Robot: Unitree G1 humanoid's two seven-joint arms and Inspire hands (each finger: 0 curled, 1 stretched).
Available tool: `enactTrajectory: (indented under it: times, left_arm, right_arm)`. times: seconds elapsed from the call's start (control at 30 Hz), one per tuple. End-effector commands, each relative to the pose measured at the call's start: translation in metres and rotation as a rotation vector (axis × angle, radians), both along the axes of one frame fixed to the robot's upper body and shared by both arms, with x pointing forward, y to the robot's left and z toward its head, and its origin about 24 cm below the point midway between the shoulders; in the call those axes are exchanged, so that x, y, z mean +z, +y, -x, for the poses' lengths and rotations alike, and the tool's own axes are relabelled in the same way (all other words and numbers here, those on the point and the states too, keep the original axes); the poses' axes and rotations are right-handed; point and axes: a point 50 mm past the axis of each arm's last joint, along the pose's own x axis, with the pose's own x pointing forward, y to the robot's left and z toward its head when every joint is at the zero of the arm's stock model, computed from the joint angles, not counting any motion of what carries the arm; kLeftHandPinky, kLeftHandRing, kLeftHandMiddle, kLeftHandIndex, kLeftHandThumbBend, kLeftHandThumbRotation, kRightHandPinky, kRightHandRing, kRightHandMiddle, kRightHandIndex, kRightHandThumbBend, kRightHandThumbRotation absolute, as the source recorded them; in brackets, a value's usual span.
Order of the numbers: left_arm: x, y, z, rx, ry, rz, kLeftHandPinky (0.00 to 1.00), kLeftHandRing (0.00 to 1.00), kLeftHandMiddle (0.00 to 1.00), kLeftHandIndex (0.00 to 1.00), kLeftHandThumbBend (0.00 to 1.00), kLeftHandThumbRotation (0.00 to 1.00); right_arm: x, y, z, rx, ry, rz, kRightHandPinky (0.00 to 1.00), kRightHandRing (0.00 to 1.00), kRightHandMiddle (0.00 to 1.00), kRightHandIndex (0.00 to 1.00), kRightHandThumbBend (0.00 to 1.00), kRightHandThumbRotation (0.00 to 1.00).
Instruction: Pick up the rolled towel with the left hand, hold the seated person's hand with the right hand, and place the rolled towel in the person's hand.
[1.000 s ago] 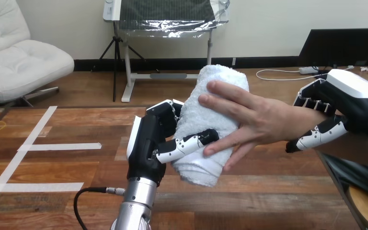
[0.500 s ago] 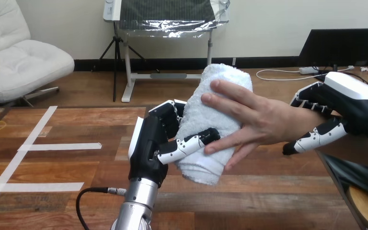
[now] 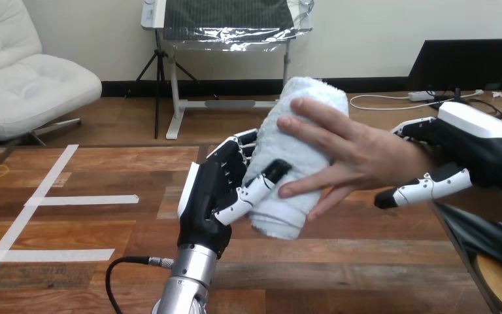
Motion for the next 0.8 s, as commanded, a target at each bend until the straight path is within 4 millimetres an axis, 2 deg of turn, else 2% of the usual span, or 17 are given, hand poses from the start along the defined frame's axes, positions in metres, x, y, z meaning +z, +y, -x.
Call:
enactTrajectory:
  times: [0.0, 0.2, 0.77]
  left_arm:
    - [0.0384, -0.0577, 0.0054, -0.130, -0.125, 0.172, 0.63, 0.72, 0.75, 0.75, 0.69, 0.95]
    - [0.0379, -0.0551, 0.0054, -0.128, -0.117, 0.180, 0.64, 0.73, 0.76, 0.76, 0.73, 0.99]
    - [0.0363, -0.0547, 0.0064, -0.115, -0.108, 0.192, 0.62, 0.73, 0.76, 0.77, 0.88, 1.00]
  right_arm:
    - [0.0033, 0.0055, 0.0049, 0.043, -0.012, -0.023, 0.56, 0.69, 0.75, 0.81, 1.00, 0.63]
    - [0.0031, 0.0048, 0.0066, 0.044, -0.011, -0.031, 0.58, 0.71, 0.76, 0.82, 1.00, 0.64]
    - [0.0003, 0.0030, 0.0092, 0.039, -0.012, -0.043, 0.59, 0.70, 0.75, 0.82, 1.00, 0.65]
